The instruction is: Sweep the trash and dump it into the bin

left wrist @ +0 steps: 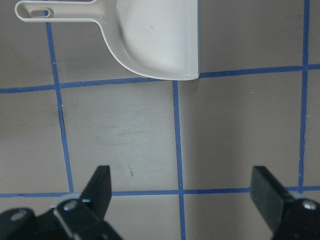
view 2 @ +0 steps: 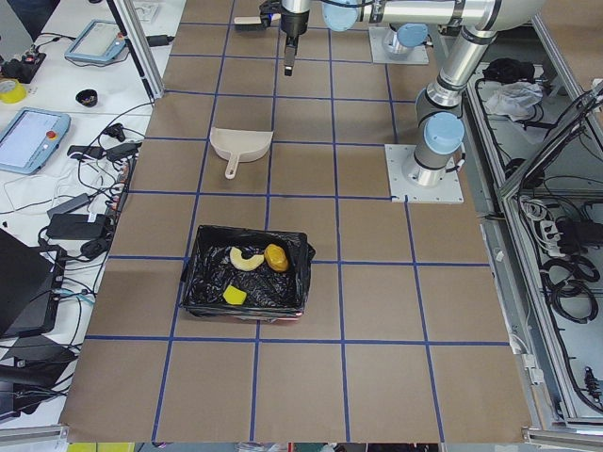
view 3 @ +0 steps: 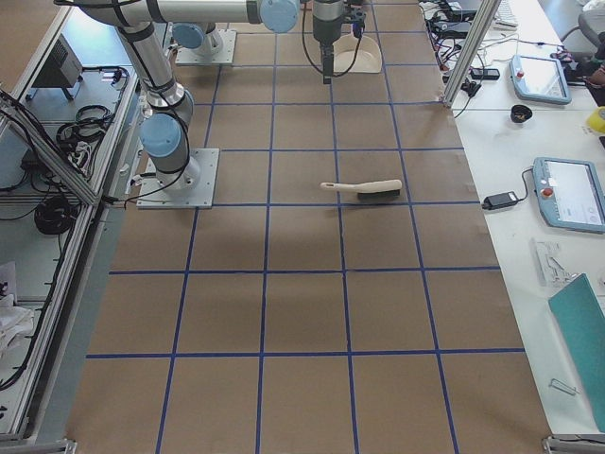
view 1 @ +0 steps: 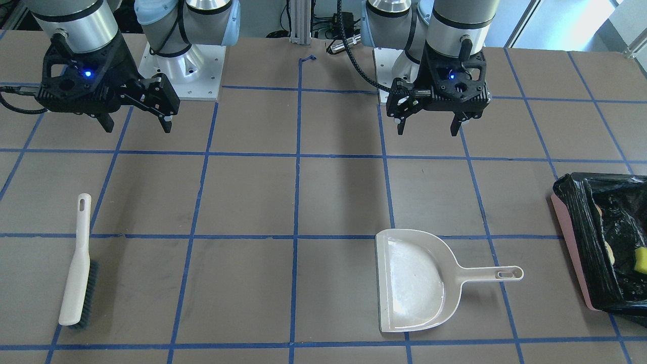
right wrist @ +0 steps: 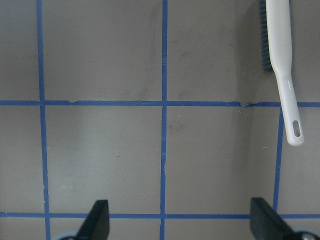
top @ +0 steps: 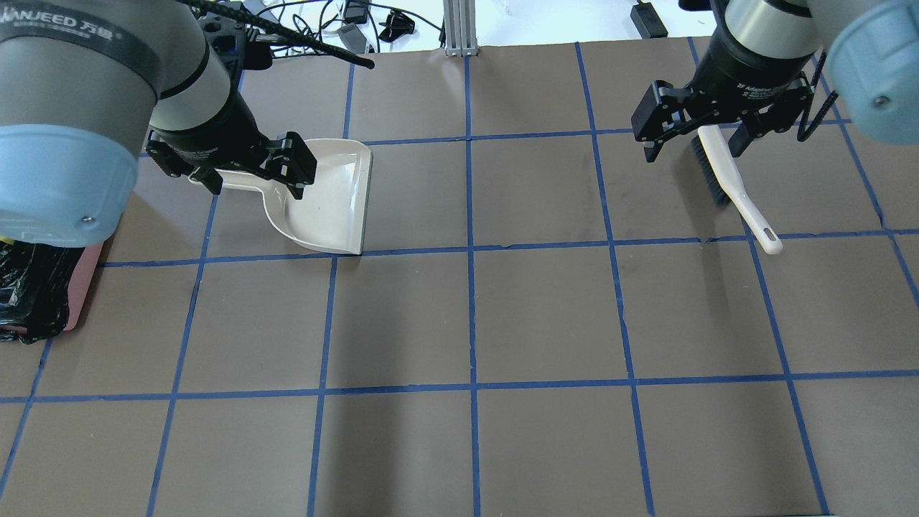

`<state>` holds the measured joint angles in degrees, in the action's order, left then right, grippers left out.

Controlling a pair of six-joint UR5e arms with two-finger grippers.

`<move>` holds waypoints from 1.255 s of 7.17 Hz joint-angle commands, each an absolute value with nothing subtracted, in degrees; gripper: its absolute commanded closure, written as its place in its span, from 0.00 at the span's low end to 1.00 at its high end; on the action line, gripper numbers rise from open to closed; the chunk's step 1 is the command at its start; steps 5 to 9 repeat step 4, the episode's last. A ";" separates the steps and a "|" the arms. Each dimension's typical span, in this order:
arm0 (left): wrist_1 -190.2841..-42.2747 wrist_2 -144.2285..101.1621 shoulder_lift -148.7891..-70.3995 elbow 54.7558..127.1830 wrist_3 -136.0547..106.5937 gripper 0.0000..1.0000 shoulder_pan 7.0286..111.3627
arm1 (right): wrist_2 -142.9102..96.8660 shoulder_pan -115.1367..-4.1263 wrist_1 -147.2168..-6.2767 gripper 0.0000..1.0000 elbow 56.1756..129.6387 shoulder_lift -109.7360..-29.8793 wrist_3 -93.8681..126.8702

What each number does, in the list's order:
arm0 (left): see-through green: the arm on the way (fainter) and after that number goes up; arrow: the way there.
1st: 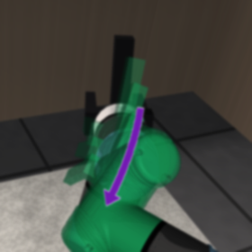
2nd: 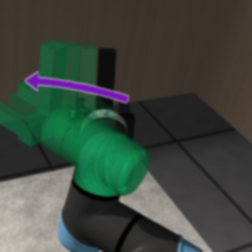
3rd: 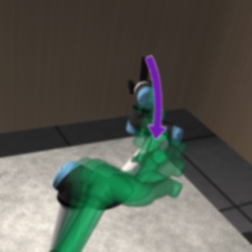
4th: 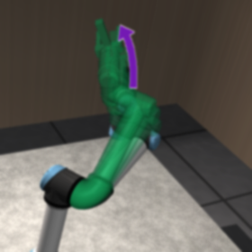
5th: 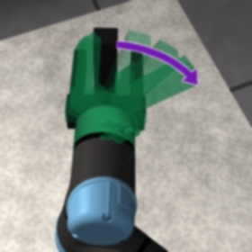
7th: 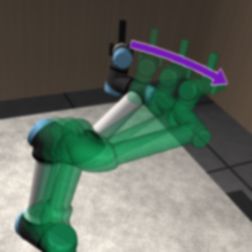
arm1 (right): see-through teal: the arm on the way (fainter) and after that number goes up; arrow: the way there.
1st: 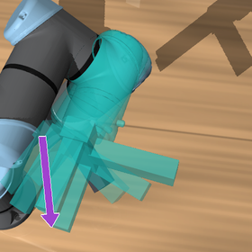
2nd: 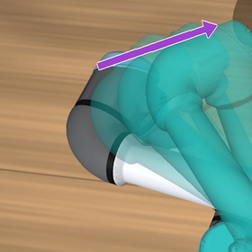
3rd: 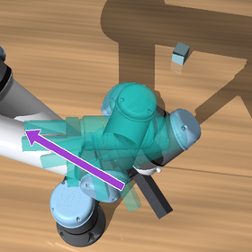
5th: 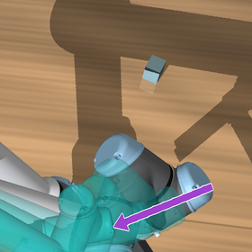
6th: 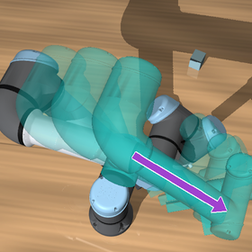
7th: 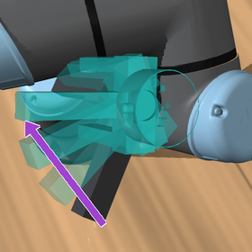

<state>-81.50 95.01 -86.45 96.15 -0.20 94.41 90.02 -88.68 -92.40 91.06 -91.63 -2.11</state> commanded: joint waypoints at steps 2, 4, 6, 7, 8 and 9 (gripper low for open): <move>-81.47 94.92 -86.04 96.15 -0.79 0.00 94.48 | 90.09 -88.59 -92.46 0.00 91.05 -91.67 -2.11; -81.56 94.92 -86.13 96.24 -0.79 0.00 94.48 | 90.09 -88.51 -92.37 0.00 91.05 -91.67 -2.11; -81.56 94.92 -86.13 96.24 -0.79 0.00 94.48 | 90.09 -88.51 -92.37 0.00 91.05 -91.67 -2.11; -81.56 94.92 -86.13 96.24 -0.79 0.00 94.48 | 90.09 -88.51 -92.37 0.00 91.05 -91.67 -2.11; -81.56 94.92 -86.13 96.24 -0.79 0.00 94.48 | 90.09 -88.51 -92.37 0.00 91.05 -91.67 -2.11; -81.56 94.92 -86.13 96.24 -0.79 0.00 94.48 | 90.09 -88.51 -92.37 0.00 91.05 -91.67 -2.11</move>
